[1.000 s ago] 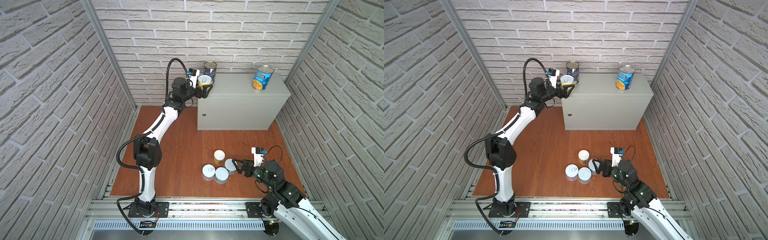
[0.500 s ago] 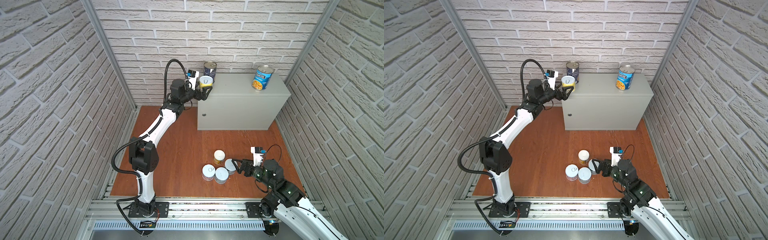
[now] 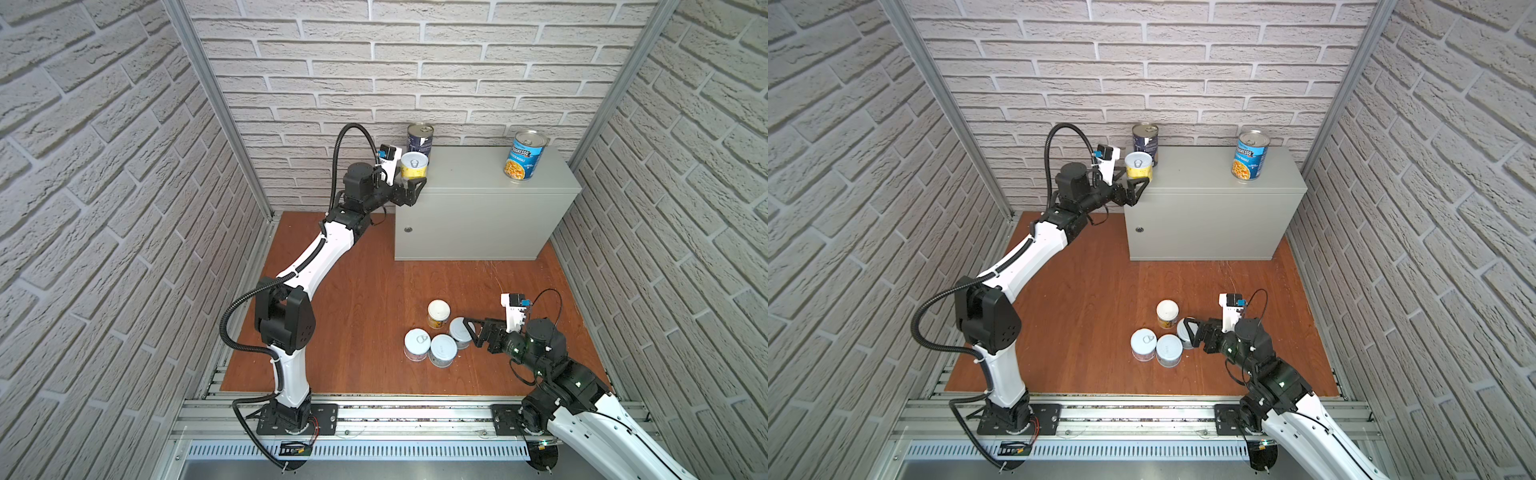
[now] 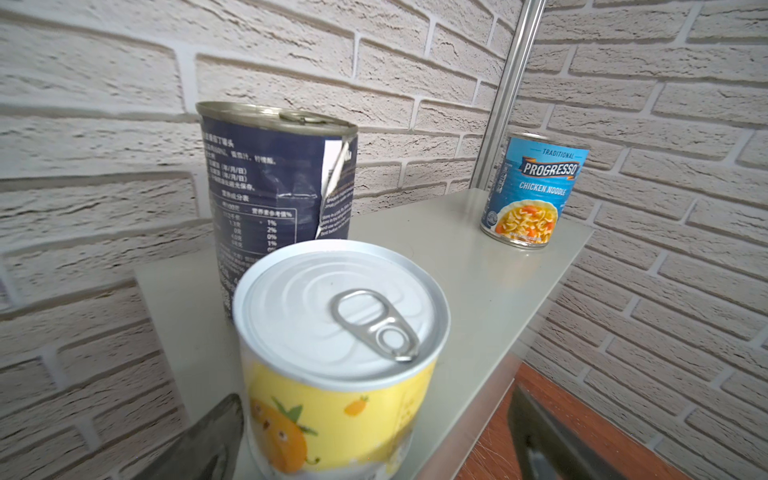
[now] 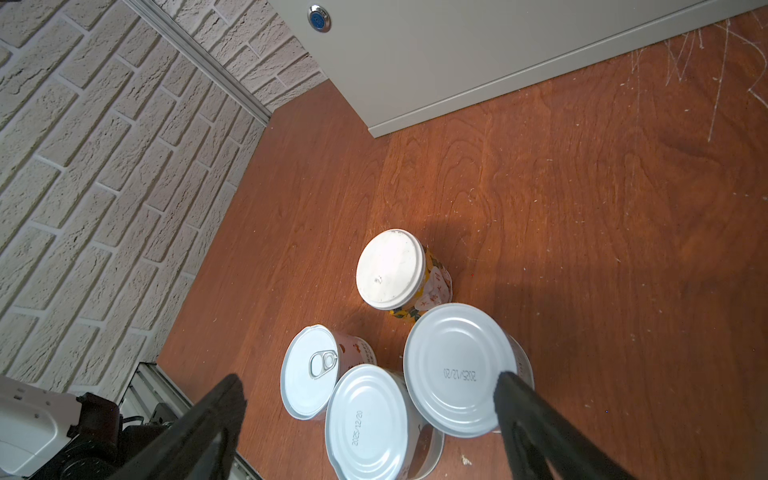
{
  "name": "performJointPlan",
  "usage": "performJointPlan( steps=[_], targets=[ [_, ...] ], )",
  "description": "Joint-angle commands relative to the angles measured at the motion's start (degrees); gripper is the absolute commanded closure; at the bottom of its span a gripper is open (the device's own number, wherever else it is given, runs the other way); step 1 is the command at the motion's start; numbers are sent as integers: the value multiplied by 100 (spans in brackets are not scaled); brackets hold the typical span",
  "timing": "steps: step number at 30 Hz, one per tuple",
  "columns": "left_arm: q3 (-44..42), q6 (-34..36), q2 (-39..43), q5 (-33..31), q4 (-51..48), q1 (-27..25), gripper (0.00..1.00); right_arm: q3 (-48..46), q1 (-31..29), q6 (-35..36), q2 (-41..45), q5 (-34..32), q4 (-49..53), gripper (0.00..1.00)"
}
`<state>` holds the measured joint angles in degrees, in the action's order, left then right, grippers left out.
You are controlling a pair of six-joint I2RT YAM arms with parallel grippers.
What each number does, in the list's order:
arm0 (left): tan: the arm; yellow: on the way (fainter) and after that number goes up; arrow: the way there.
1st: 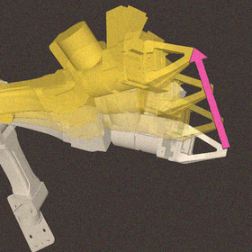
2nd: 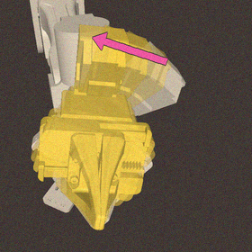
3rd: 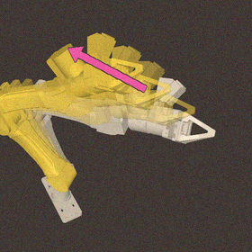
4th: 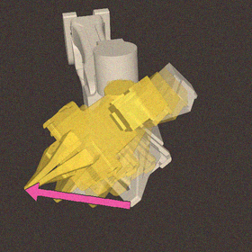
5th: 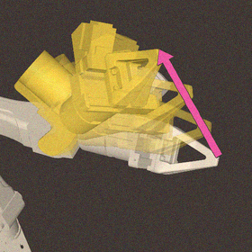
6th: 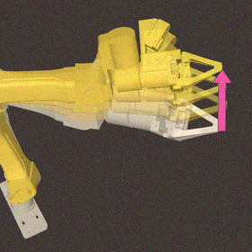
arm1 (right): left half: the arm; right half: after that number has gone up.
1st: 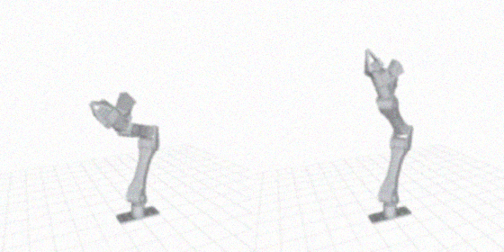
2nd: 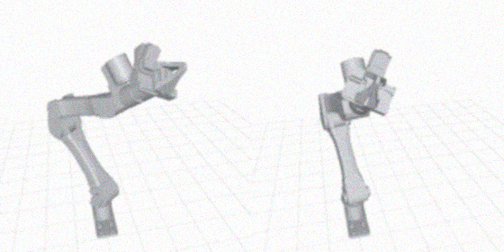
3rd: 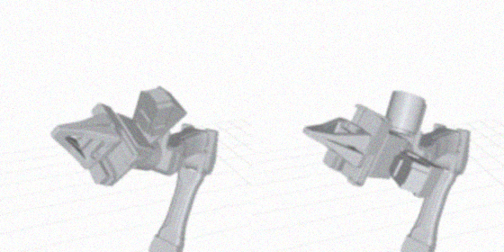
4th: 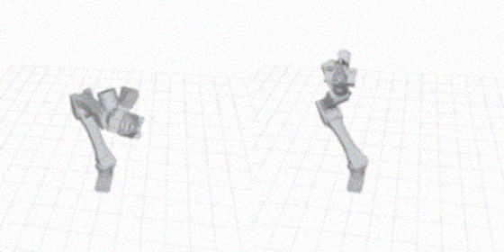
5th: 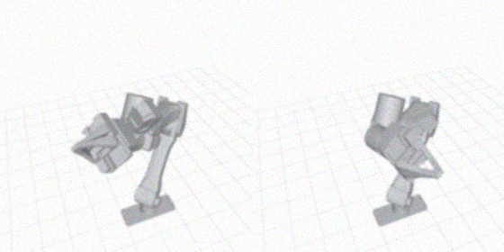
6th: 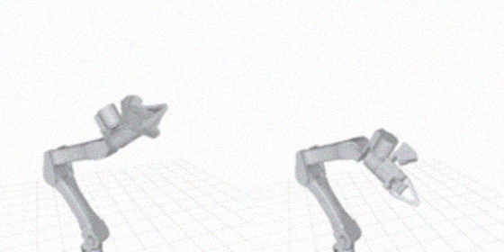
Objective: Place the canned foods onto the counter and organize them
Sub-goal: 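Open the left gripper and withdraw it while the right gripper moves to the cans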
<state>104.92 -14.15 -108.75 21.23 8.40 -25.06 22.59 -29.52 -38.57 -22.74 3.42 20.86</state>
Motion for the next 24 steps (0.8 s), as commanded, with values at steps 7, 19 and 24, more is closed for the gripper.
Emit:
performJointPlan(
  steps=[7,19,24],
  targets=[
    [-865,-30,852,-557,448,-33,2,149,-37,112,-16,-72,0,5],
    [-2305,-69,2296,-1452,601,-238,2,685,-32,615,-477,-610,812,5],
    [-2617,-101,2770,-1808,55,-412,2,1287,-37,983,-1400,-606,1244,5]
  ],
)
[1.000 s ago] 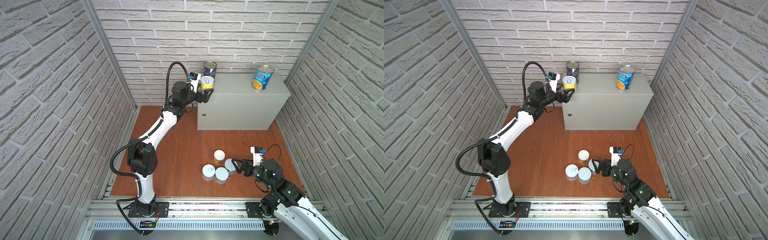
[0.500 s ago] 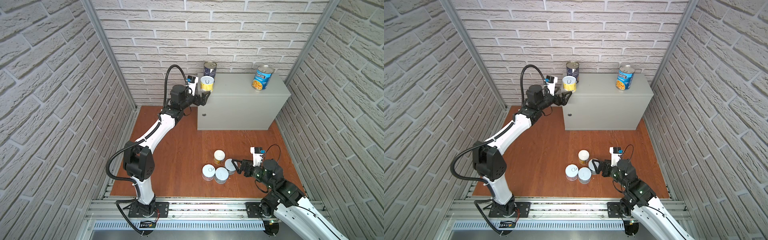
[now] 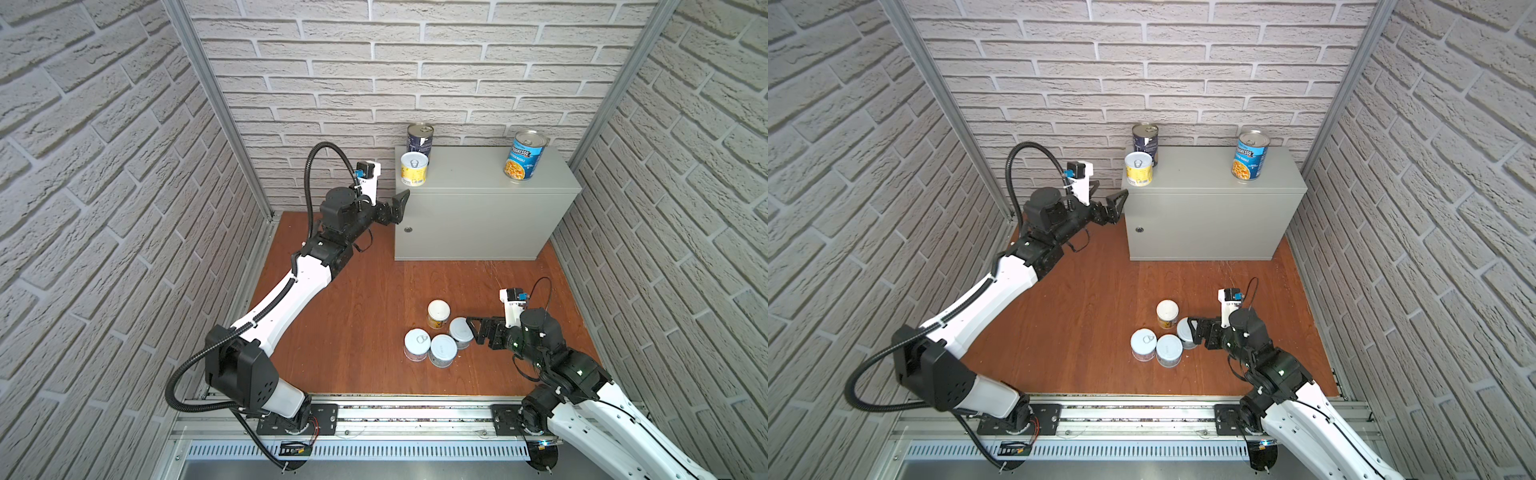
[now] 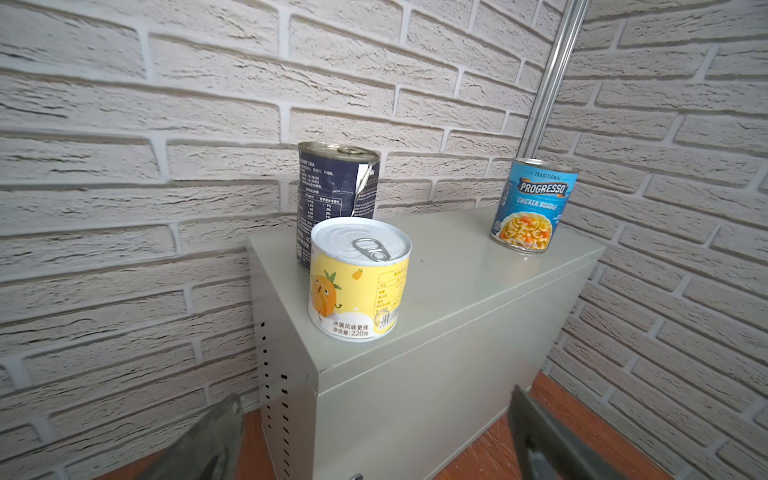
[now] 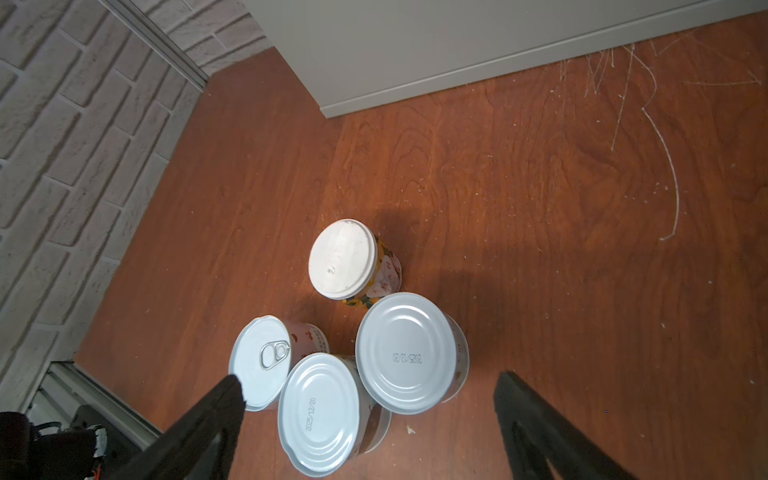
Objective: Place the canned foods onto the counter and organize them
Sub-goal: 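Open the left gripper and withdraw it while the right gripper moves to the cans, then move the left gripper down over the orange-print can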
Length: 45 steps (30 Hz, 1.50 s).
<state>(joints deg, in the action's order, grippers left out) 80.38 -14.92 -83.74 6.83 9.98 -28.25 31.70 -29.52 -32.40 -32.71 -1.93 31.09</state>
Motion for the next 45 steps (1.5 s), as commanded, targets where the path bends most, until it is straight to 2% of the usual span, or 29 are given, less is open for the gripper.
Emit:
performJointPlan(
  steps=[1,4,7,10,13,17,20,25,31,40,45],
  targets=[
    [-211,41,338,-478,-216,-169,2,534,-34,420,-639,-7,319,5],
    [-420,429,538,-1279,-484,-430,2,914,-36,505,-1312,183,456,6],
    [-631,359,729,-1857,-558,-463,2,1087,-43,481,-1863,338,175,7],
    [-1033,525,950,-1994,-456,-454,2,1380,-43,505,-2336,514,90,8],
    [-1334,480,1078,-2095,-377,-380,2,1577,-53,516,-2587,413,165,8],
    [-1727,202,1180,-1582,-193,-287,2,1664,-54,542,-2649,476,118,8],
    [-2087,-114,1255,-1294,-123,-304,2,1568,-51,542,-2448,560,-34,8],
    [-2203,-275,1176,-1481,-868,-454,2,1341,-53,572,-1886,396,-25,7],
    [-2161,-72,908,-1837,-1649,-1277,2,999,-53,726,-1029,171,121,5],
    [-2338,-909,271,-481,-1583,-1527,2,557,-50,656,66,-211,308,3],
    [-2170,-979,-201,-204,-1705,-1617,2,373,-52,613,584,-290,338,3]
  ],
)
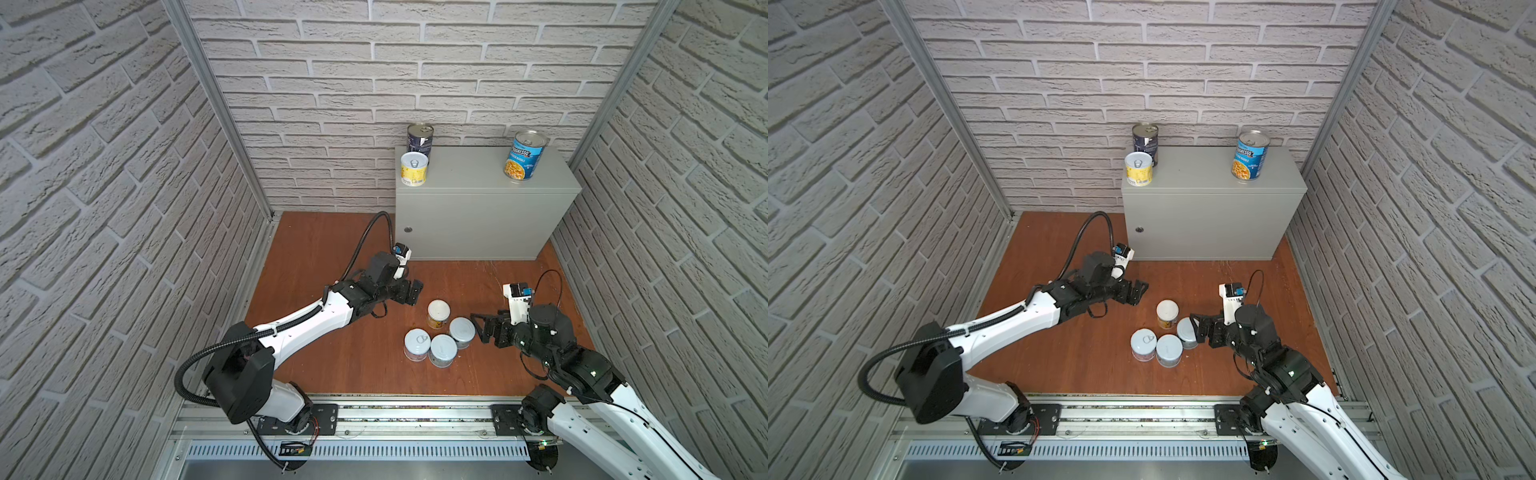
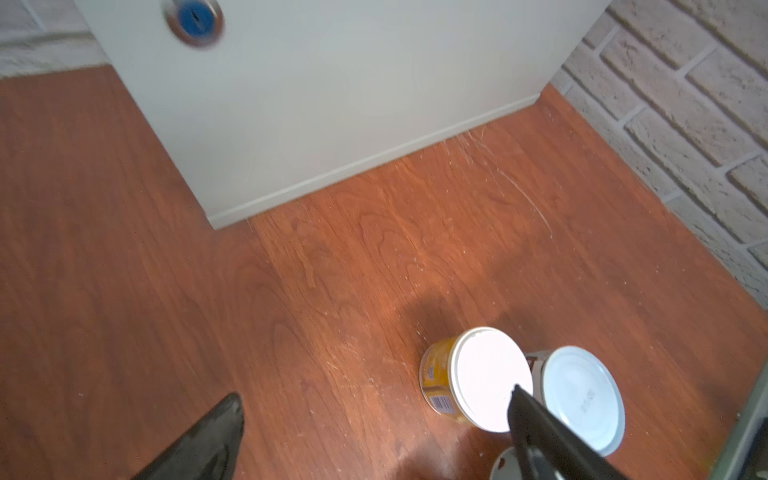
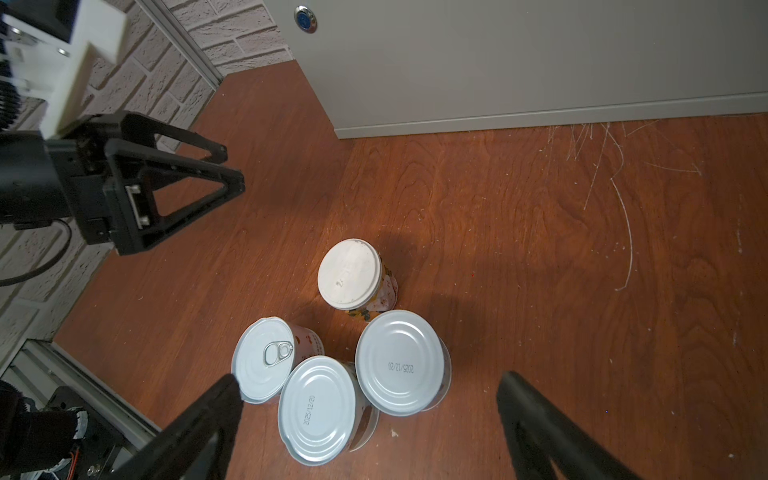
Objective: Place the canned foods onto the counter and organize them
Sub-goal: 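Move the left gripper down over the orange-print can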
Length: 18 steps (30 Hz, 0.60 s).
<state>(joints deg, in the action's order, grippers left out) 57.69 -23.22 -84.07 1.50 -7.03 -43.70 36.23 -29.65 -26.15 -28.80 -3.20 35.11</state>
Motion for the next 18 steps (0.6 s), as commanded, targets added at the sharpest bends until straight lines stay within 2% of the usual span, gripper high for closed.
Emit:
performJointPlan(
  steps=[1,8,14,18],
  targets=[
    [132,-106,-259,297,-21,-115,2,-110,-35,-28,288,-200,-43,3],
    [430,-52,-905,768,-80,-198,2,-292,-38,-136,718,-277,-106,2],
    [566,44,-1249,1232,43,-302,2,-288,-41,-145,738,-317,-86,2],
    [696,113,-1411,1274,86,-463,2,-283,-41,-151,676,-336,-118,2]
  ],
)
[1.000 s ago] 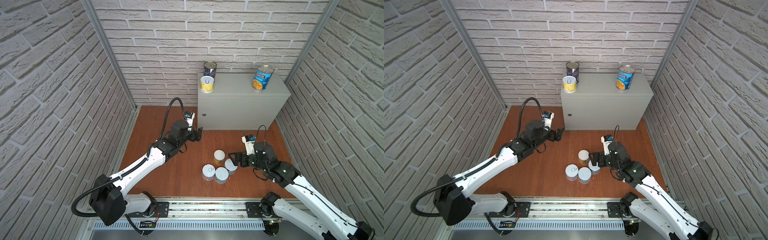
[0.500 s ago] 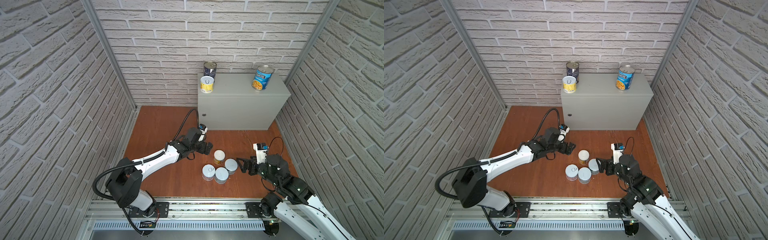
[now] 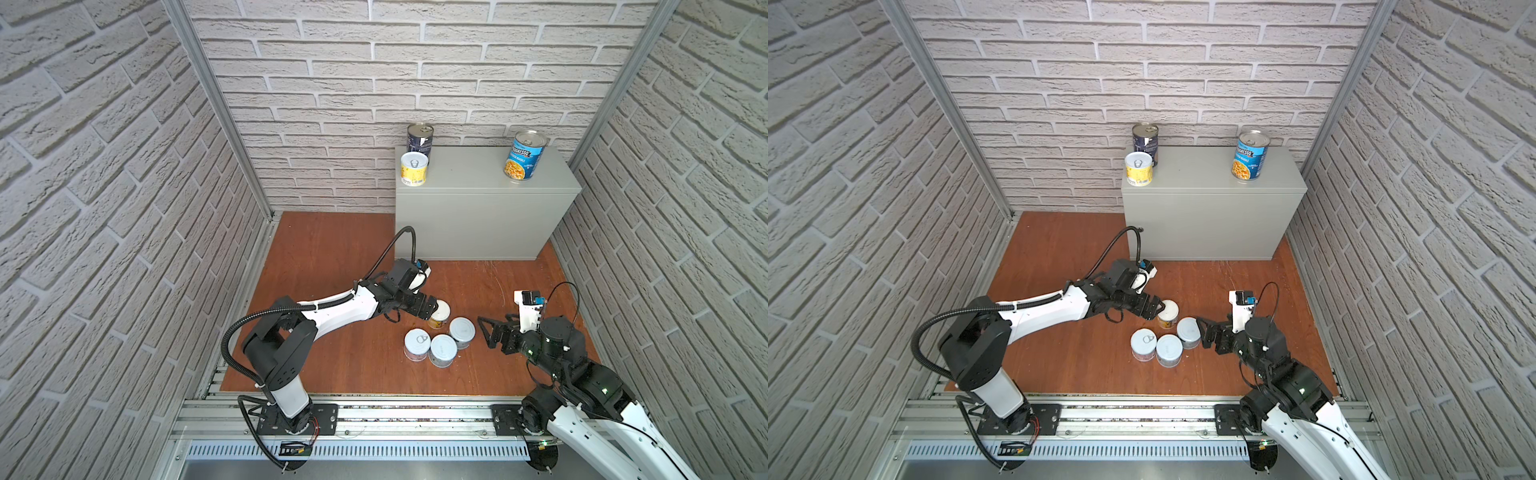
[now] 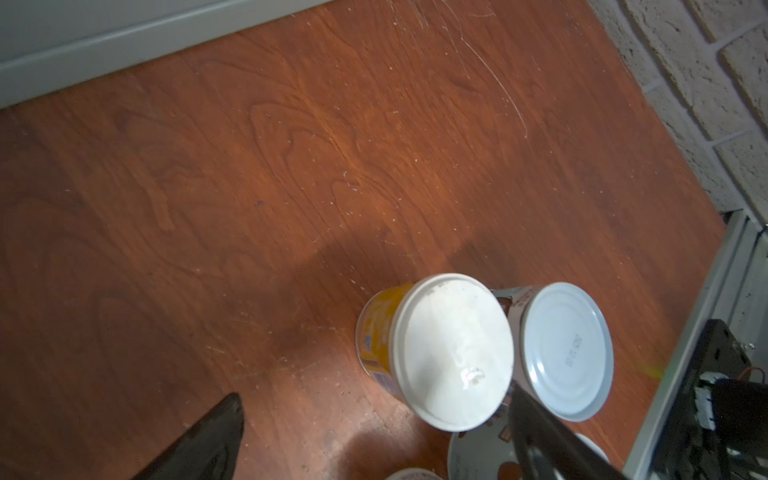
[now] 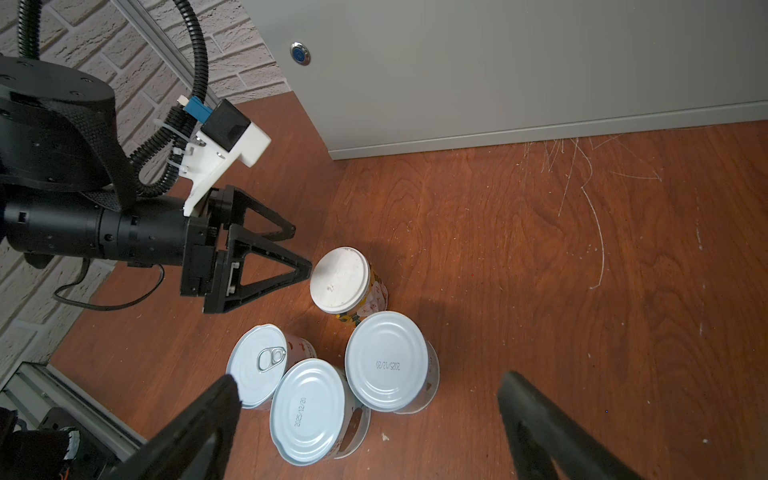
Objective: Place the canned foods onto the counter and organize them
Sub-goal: 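Move the left gripper down over the orange-print can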
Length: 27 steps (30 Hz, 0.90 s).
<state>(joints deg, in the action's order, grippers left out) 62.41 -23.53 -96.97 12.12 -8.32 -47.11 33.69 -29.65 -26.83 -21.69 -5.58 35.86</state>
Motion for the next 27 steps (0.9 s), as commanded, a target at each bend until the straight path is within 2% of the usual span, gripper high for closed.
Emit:
performJointPlan(
  steps=[1,7,13,16,22,27],
  targets=[
    [297,191,-180,232,187,-168,2,-29,-41,-84,-54,-109,-214,2],
    [674,401,-545,303,-109,-398,2,28,-38,-59,-198,-149,-237,3],
    [1116,873,-781,-881,-825,-782,2,54,-39,-20,-160,-169,-222,3],
    [1206,955,-863,-1173,-920,-861,2,63,-40,-15,-146,-156,-224,3],
    [1203,921,-970,-1376,-923,-846,2,77,-40,-15,-105,-157,-176,3],
    [1194,727,-1019,-1168,-814,-700,4,62,-36,-15,14,-197,-128,3]
  ],
)
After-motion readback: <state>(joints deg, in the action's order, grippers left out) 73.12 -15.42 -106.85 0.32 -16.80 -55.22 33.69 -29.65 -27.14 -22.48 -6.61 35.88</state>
